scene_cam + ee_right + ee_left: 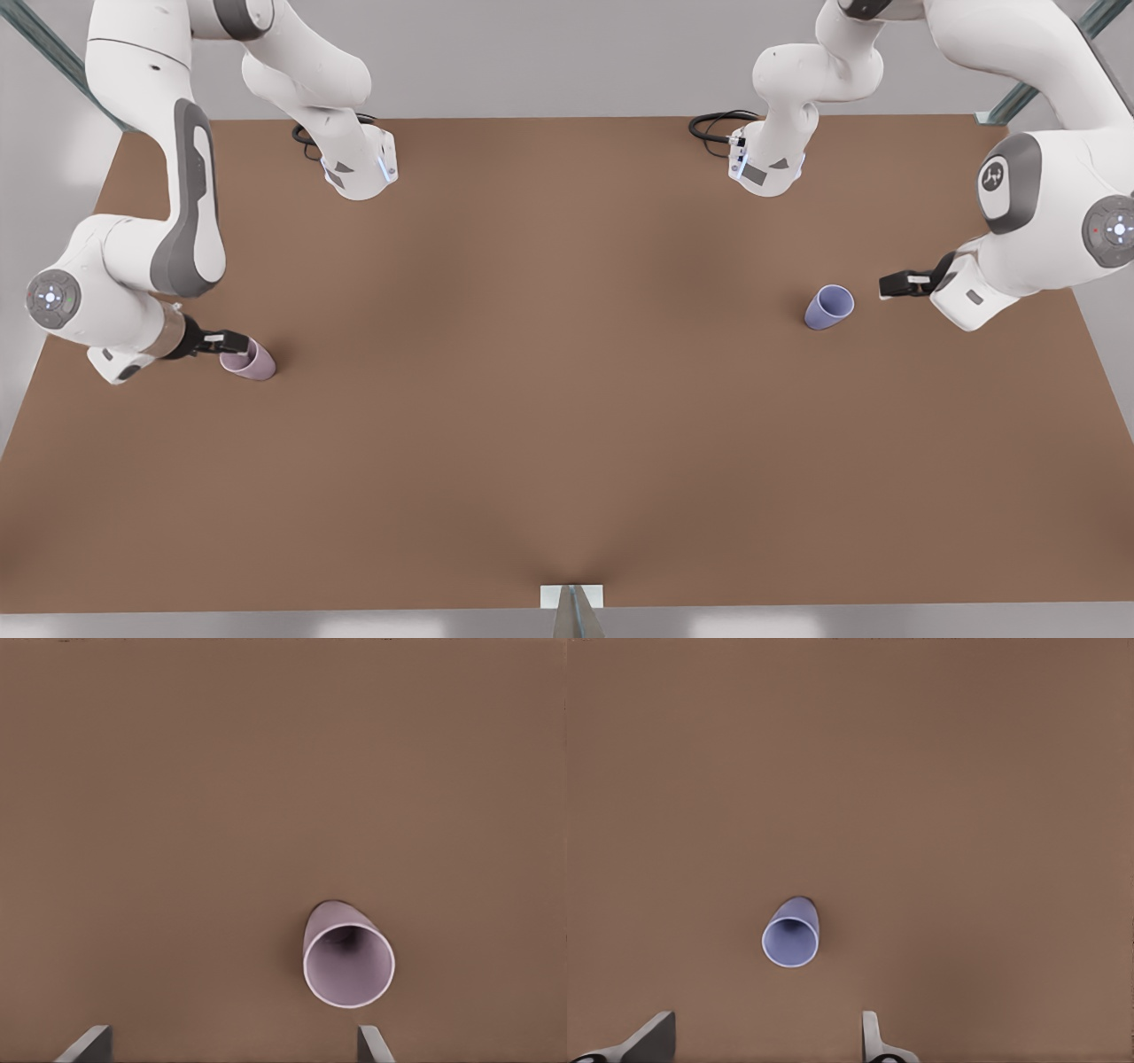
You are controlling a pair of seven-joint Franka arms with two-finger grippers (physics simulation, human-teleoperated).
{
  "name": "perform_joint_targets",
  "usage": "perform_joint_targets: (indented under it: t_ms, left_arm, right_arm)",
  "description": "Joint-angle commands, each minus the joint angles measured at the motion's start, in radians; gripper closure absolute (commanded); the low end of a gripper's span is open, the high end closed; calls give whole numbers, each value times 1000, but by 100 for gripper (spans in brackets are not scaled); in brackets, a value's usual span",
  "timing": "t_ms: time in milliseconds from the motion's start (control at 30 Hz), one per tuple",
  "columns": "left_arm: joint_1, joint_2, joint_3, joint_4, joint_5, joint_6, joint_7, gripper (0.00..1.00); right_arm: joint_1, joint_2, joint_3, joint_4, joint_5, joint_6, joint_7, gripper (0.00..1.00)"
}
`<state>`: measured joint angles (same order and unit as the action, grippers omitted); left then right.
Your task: Stack the cups, with the pink cup at the bottom and the purple cup at the top
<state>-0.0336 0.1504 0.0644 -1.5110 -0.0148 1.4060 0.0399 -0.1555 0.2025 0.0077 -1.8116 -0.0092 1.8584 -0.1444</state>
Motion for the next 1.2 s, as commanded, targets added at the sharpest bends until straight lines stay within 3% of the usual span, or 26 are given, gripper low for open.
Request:
perform_joint_targets:
  t_ms: [0, 300, 700, 733, 800, 833, 933, 967, 1167]
  left_arm:
    - [3, 0, 0, 0, -5, 1, 0, 0]
    - [3, 3, 5, 0, -2, 1, 2, 0]
    - [3, 3, 5, 2, -4, 1, 2, 0]
    - [3, 3, 5, 0, -5, 2, 2, 0]
    - [3, 1, 5, 0, -5, 1, 0, 0]
    - [3, 0, 5, 0, -5, -2, 2, 0]
    - [3, 0, 5, 0, -5, -2, 2, 0]
    - [3, 0, 5, 0, -5, -2, 2, 0]
    - [3, -2, 5, 0, -4, -2, 2, 0]
  right_arm:
    - [-7, -2, 0, -9, 0, 1, -3, 0]
    - [-199, 201, 2, 0, 11, 134, -149, 0]
    - [-234, 238, 2, -97, 52, 215, -228, 0]
    - [-233, 236, 2, -111, 49, 228, -228, 3]
    - [-225, 235, 3, -120, 41, 226, -228, 28]
    - [-220, 235, 3, -118, 41, 228, -230, 53]
    - [-220, 235, 5, -126, 28, 248, -230, 74]
    - [-222, 238, 5, -129, 28, 249, -230, 79]
    - [-219, 239, 8, -132, 26, 260, -228, 79]
